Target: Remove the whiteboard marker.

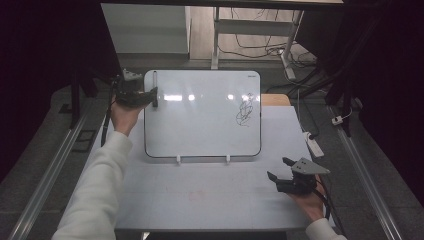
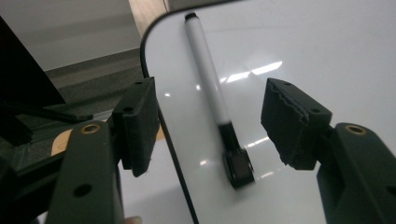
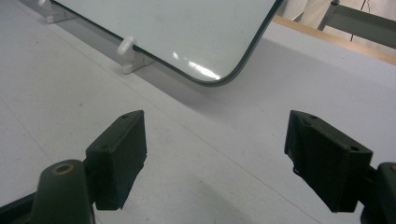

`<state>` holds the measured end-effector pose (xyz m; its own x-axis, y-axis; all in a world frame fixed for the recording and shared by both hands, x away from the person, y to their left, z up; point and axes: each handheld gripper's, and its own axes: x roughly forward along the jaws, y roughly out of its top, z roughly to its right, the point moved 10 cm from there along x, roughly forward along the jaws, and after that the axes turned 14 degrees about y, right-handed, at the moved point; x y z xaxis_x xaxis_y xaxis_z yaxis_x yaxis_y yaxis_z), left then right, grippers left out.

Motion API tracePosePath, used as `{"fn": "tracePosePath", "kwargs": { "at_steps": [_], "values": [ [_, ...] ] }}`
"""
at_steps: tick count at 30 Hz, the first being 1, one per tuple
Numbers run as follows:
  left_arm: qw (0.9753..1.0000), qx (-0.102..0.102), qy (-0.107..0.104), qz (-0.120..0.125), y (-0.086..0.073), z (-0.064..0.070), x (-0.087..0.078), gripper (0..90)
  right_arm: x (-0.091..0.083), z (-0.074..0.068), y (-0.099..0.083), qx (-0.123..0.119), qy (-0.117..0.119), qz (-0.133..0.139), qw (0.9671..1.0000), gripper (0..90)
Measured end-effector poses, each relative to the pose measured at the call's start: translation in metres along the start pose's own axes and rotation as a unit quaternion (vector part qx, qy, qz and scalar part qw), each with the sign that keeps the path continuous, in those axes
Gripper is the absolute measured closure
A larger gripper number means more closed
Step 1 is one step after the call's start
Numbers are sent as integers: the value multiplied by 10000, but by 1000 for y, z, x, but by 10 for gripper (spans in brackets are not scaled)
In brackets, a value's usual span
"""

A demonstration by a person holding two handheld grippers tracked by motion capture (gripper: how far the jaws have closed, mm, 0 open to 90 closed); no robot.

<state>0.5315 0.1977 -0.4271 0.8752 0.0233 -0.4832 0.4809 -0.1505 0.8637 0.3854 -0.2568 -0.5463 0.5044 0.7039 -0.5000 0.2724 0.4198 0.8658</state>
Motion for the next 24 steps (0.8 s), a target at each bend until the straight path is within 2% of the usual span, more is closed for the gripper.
{"fn": "tracePosePath", "kwargs": {
  "at_steps": [5,9,12,13,14,15,17,18,21,24],
  "values": [
    [9996,130,239,56,16,0,17,415,2,0,-3,18,2,-66,10000,206],
    [9991,176,393,2,22,-1,29,446,3,-1,-4,18,2,-107,9999,207],
    [9992,124,368,-41,23,0,34,481,4,-2,-5,-7,3,-130,9999,207],
    [9987,192,460,-43,23,1,37,501,4,-2,-6,-27,-9,-175,9998,207],
    [9987,192,460,-43,23,1,37,520,4,-2,-6,-42,-14,-198,9998,206],
    [9978,302,595,-8,25,1,39,542,5,-1,-7,-30,-16,-194,9998,206],
    [9974,342,637,20,26,1,40,584,5,-1,-8,27,-21,-211,9998,206],
    [9966,446,691,61,27,3,40,610,4,0,-8,33,-34,-214,9998,206],
    [9958,565,712,86,26,6,40,716,4,1,-8,25,-59,-216,9997,206],
    [9969,530,581,99,27,10,39,751,4,2,-9,17,-86,-234,9997,206]
  ]
}}
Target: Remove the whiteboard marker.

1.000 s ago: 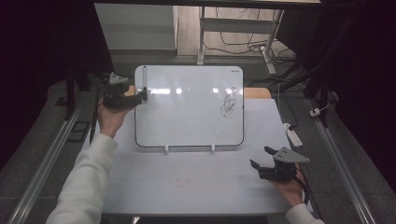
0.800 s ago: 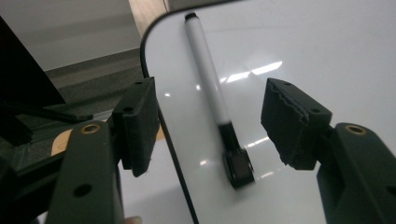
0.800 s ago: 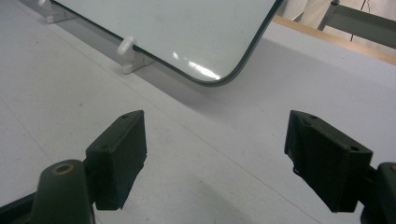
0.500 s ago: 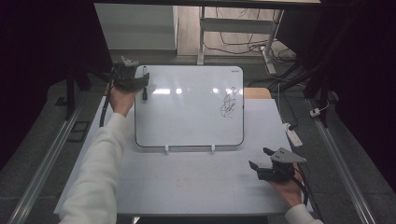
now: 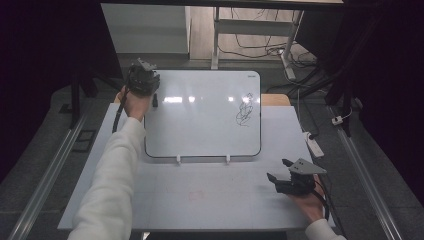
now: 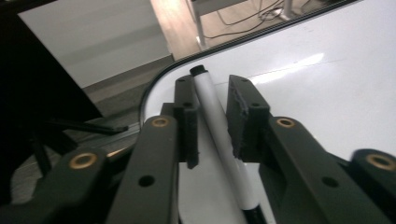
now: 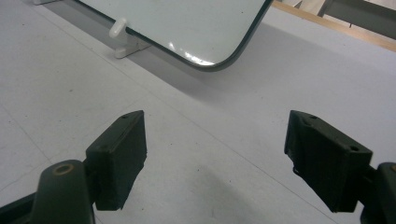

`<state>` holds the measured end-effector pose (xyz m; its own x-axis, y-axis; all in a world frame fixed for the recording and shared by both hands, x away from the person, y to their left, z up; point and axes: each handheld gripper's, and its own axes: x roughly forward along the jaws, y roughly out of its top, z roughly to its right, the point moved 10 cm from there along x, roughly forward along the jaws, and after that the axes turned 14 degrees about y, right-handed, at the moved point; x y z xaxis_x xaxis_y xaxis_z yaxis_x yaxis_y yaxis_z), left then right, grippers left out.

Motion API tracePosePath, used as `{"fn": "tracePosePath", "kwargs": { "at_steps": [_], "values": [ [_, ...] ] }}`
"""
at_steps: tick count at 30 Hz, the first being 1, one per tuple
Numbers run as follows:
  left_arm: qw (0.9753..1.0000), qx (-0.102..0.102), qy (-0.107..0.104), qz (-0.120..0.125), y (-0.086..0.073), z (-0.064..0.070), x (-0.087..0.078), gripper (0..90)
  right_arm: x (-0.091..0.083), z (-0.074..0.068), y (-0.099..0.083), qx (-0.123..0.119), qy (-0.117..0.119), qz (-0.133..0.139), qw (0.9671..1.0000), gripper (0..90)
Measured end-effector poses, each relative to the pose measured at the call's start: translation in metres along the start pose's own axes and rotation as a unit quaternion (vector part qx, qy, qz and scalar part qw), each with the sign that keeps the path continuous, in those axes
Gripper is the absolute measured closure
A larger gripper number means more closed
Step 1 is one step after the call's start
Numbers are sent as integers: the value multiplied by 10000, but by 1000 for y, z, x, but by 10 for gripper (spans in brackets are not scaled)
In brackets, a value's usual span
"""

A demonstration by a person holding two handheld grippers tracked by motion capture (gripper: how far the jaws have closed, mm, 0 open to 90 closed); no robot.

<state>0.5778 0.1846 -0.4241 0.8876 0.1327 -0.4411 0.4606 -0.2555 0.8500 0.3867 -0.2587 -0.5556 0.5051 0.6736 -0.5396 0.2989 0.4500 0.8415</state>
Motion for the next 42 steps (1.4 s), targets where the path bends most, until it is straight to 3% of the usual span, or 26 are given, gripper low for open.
{"fn": "tracePosePath", "kwargs": {
  "at_steps": [2,9,13,17,21,23,24,25,26,27,28,29,31,32,33,36,39,42],
  "values": [
    [10000,8,-23,27,1,2,-1,809,0,0,0,-5,-23,-3,10000,206],
    [9999,-34,-135,45,1,2,-4,815,-1,2,-1,14,-79,-6,10000,206],
    [9994,-72,-267,183,5,-1,-15,815,-2,3,-1,25,-95,-5,10000,206],
    [9973,-119,-493,536,10,-4,-41,816,-2,3,-2,72,-93,41,9999,209],
    [9951,-99,-683,703,7,-2,-58,816,-4,4,0,156,-63,153,9997,217],
    [9914,-178,-997,826,-3,6,-75,816,-5,4,1,186,-47,212,9996,221],
    [9914,-178,-997,826,-3,6,-75,816,-5,3,2,193,-37,264,9995,221],
    [9887,-188,-1177,905,-11,12,-86,816,-6,2,3,185,-30,294,9994,224],
    [9887,-188,-1177,905,-11,12,-86,816,-6,2,4,188,-11,304,9994,227],
    [9857,-188,-1356,981,-20,20,-98,816,-5,0,6,207,26,324,9993,228],
    [9857,-188,-1356,981,-20,20,-98,816,-5,0,6,207,26,324,9993,228],
    [9821,-220,-1556,1043,-30,30,-109,815,-6,-2,9,241,94,382,9989,233],
    [9778,-262,-1760,1110,-40,39,-120,816,-5,-5,12,266,160,414,9987,234],
    [9778,-262,-1760,1110,-40,39,-120,816,-5,-7,14,263,190,436,9985,234],
    [9725,-330,-1994,1154,-49,49,-131,816,-4,-9,16,257,222,452,9984,234],
    [9651,-373,-2312,1173,-61,65,-144,815,-2,-15,20,270,362,475,9979,233],
    [9588,-311,-2584,1137,-72,84,-154,815,3,-24,24,303,549,483,9969,233],
    [9534,-126,-2800,1117,-80,106,-163,815,9,-36,32,270,748,510,9955,238]
  ]
}}
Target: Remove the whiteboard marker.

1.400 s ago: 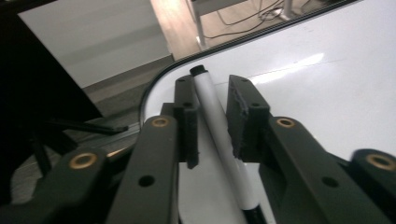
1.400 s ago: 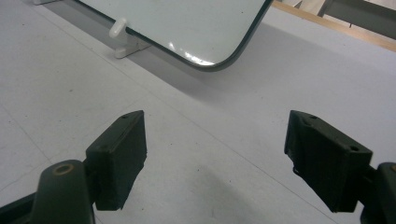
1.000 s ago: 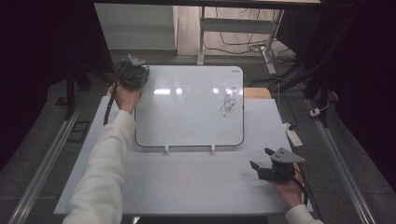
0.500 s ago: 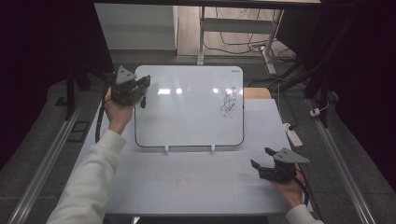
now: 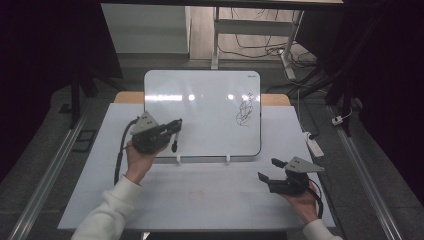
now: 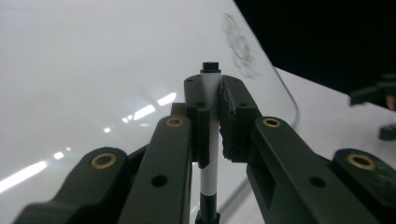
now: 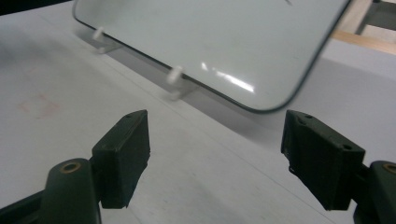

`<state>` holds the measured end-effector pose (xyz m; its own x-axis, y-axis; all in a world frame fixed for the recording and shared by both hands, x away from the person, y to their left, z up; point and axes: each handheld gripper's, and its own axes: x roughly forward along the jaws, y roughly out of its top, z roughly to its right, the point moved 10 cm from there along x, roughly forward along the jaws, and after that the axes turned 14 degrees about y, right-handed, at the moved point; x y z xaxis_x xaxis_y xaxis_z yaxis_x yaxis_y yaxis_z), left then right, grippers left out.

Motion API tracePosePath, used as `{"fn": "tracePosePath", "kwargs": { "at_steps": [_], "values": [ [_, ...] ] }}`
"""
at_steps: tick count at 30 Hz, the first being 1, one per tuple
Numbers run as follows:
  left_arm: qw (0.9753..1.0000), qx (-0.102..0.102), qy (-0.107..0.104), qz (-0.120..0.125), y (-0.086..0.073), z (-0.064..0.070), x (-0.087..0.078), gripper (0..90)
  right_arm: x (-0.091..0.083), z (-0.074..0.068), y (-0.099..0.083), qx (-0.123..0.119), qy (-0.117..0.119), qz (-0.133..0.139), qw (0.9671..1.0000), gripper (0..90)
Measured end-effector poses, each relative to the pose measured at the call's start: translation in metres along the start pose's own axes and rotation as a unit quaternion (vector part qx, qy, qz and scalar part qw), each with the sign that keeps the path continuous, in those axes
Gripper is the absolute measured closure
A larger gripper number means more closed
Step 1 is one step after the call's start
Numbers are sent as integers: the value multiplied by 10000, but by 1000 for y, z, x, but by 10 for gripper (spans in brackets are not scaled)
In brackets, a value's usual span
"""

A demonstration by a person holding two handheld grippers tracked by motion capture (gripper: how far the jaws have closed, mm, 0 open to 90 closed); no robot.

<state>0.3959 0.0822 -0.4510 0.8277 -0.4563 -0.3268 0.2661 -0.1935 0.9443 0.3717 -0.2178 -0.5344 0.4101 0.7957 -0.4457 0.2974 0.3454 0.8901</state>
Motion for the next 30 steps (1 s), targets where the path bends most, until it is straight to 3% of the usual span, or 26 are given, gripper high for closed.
{"fn": "tracePosePath", "kwargs": {
  "at_steps": [2,3,4,6,8,9,13,21,30],
  "values": [
    [10000,26,-93,-6,-1,8,1,815,3,-3,2,-6,54,-19,10000,240],
    [9997,66,-234,20,-3,22,2,815,8,-11,5,26,192,-40,9998,250],
    [9997,66,-234,20,-3,22,2,815,8,-11,5,26,192,-40,9998,250],
    [9989,133,-450,10,-5,42,6,815,16,-21,10,142,436,-15,9989,259],
    [9986,192,-500,-20,-7,49,8,815,22,-30,15,329,659,76,9973,267],
    [9978,255,-607,-56,-8,61,12,815,25,-35,18,341,734,80,9967,272],
    [9966,349,-738,-92,-9,78,19,815,41,-50,28,228,887,-19,9958,286],
    [9946,537,-881,-90,-7,102,24,815,69,-63,43,307,994,-133,9945,332],
    [9934,737,-865,-129,-7,121,32,815,91,-73,53,736,1184,-237,9900,465]
  ]
}}
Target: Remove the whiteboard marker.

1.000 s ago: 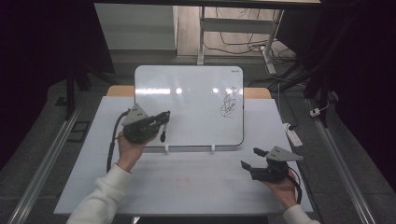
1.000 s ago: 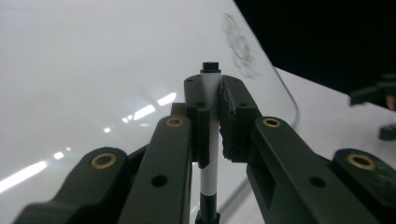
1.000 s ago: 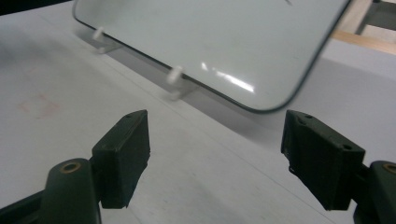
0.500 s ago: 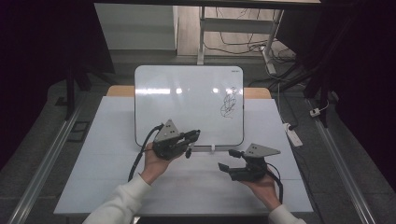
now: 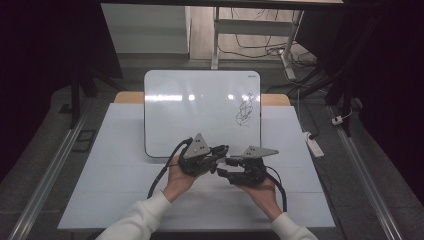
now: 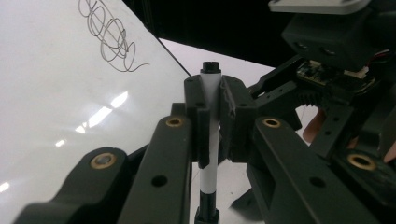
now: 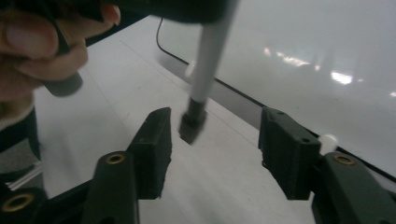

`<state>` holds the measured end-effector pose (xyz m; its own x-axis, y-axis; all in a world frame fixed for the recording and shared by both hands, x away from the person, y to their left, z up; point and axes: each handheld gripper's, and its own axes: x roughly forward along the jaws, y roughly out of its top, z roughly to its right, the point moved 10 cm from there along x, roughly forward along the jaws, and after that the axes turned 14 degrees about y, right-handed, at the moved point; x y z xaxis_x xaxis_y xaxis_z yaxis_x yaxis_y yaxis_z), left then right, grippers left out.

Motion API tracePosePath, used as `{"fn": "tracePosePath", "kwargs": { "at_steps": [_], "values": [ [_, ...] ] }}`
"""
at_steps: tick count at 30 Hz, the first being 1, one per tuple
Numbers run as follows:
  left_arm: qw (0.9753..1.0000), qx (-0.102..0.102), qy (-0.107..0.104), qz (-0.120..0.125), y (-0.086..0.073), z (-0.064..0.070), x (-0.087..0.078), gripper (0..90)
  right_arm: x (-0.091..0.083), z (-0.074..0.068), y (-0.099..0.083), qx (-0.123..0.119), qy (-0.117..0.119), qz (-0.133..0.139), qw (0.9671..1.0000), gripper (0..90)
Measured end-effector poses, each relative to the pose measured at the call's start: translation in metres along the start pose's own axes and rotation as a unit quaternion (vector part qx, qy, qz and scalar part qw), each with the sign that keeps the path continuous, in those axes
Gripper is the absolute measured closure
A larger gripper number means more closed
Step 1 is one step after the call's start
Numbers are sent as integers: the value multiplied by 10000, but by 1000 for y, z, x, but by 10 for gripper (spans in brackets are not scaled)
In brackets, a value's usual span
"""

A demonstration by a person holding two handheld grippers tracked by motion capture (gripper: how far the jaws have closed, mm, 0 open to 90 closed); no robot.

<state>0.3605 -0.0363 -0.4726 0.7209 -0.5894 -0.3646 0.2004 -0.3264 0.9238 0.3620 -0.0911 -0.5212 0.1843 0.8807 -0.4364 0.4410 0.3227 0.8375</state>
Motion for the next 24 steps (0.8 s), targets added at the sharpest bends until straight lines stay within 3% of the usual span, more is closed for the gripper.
{"fn": "tracePosePath", "kwargs": {
  "at_steps": [12,17,21,22,24],
  "values": [
    [9999,150,-3,-68,3,18,13,815,7,7,-4,686,4,-164,9975,700],
    [9996,274,53,-89,3,24,16,814,8,9,-6,716,-87,-285,9970,757],
    [9999,167,20,7,5,24,15,803,6,10,-7,698,-111,-304,9970,765],
    [9999,119,2,37,6,22,14,783,6,10,-6,679,-116,-304,9972,766],
    [10000,44,-5,55,7,18,9,656,5,10,-6,607,-136,-290,9976,768]
  ]
}}
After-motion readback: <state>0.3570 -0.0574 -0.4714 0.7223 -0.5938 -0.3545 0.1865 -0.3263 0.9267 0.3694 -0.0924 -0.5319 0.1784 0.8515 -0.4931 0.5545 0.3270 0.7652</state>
